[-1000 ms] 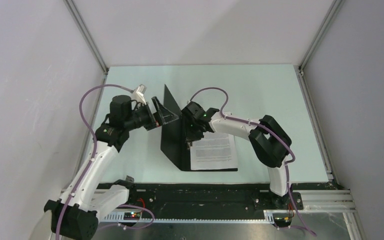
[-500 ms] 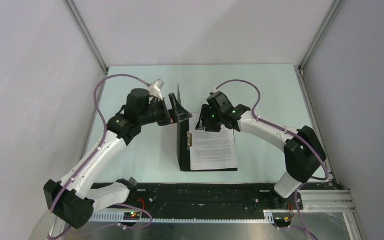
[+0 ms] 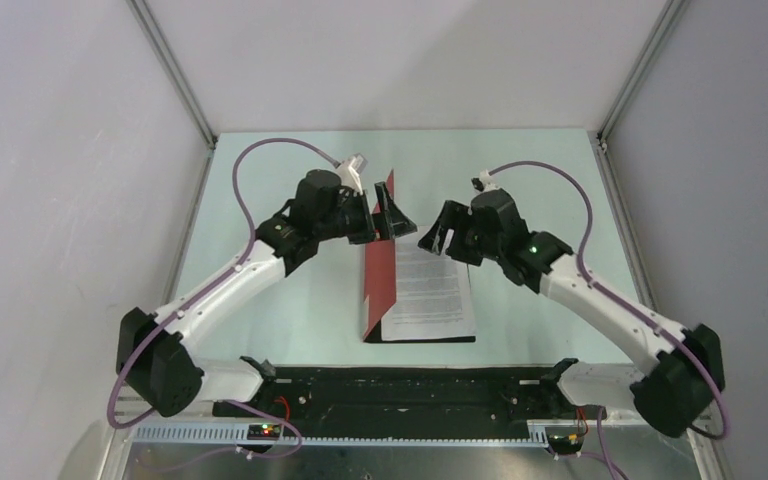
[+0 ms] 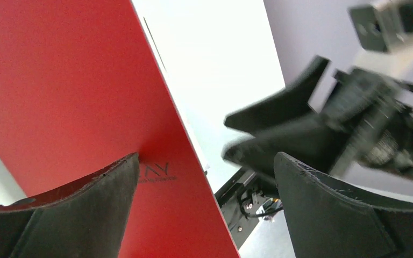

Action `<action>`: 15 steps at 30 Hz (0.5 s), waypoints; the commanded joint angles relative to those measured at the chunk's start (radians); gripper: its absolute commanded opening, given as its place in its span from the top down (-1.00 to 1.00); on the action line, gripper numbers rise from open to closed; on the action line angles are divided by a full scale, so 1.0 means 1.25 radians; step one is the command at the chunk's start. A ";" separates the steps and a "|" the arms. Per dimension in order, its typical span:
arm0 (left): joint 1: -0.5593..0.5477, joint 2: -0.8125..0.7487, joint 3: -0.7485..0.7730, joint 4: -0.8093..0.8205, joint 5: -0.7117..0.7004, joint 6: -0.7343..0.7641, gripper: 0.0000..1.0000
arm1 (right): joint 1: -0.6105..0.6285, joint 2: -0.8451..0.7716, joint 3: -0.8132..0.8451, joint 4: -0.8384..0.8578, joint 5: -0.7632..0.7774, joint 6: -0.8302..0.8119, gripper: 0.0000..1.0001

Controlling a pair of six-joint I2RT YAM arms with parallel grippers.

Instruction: Put the files into the folder

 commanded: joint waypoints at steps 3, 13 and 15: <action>-0.008 0.050 -0.002 0.163 0.017 -0.065 -0.99 | 0.093 -0.122 -0.034 0.104 0.074 -0.036 -0.56; 0.013 0.138 -0.049 0.263 -0.005 -0.201 -0.99 | 0.077 -0.192 -0.072 -0.020 0.260 -0.021 -0.59; 0.020 0.163 -0.063 0.263 -0.020 -0.214 -0.99 | 0.056 -0.214 -0.093 -0.050 0.288 -0.020 -0.61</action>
